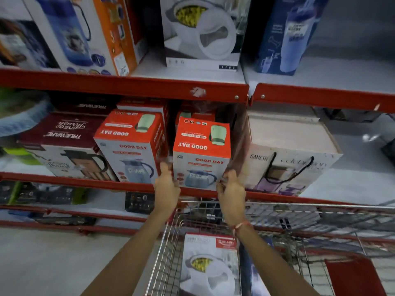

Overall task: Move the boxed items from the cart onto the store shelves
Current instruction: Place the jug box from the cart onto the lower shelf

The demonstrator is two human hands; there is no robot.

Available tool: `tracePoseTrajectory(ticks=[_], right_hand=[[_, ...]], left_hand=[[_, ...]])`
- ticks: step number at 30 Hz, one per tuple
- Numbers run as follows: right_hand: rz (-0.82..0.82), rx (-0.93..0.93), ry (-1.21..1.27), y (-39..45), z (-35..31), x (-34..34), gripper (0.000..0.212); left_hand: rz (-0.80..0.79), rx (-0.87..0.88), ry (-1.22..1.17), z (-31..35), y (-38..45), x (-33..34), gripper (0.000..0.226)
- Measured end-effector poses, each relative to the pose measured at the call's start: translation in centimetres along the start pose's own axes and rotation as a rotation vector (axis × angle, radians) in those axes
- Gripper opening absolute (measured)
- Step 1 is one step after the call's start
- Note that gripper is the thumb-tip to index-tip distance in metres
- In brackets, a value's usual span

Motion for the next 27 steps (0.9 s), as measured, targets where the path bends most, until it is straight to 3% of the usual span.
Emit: tracePoseTrajectory(ticks=[7, 9, 13, 20, 27], right_hand=[[-0.096, -0.028, -0.045, -0.2, 0.5, 3.8, 0.024], [-0.164, -0.008, -0.104, 4.4, 2.0, 9.5, 0.025], [-0.163, -0.037, -0.147, 5.1, 1.7, 9.3, 0.022], [-0.066, -0.077, -0.064, 4.3, 0.9, 7.4, 0.016], [-0.037, -0.167, -0.095, 1.9, 0.9, 8.0, 0.006]], left_hand=[[0.013, -0.091, 0.053, -3.7, 0.3, 0.6, 0.036], [0.009, -0.178, 0.09, -8.5, 5.0, 3.7, 0.038], [0.003, -0.216, 0.083, -8.9, 5.4, 3.7, 0.038], [0.015, -0.156, 0.06, -8.3, 5.9, 3.5, 0.044], [-0.03, -0.079, 0.055, -9.0, 4.5, 3.4, 0.035]])
Point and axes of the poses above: each hand's wrist, its own y-axis towards the middle knuckle, its own x-axis out of the palm, z = x × y, the point moved 9 cm from there along y, towards the middle knuckle, and after that the axes turned 14 degrees about -y, right-handed, at the moved point
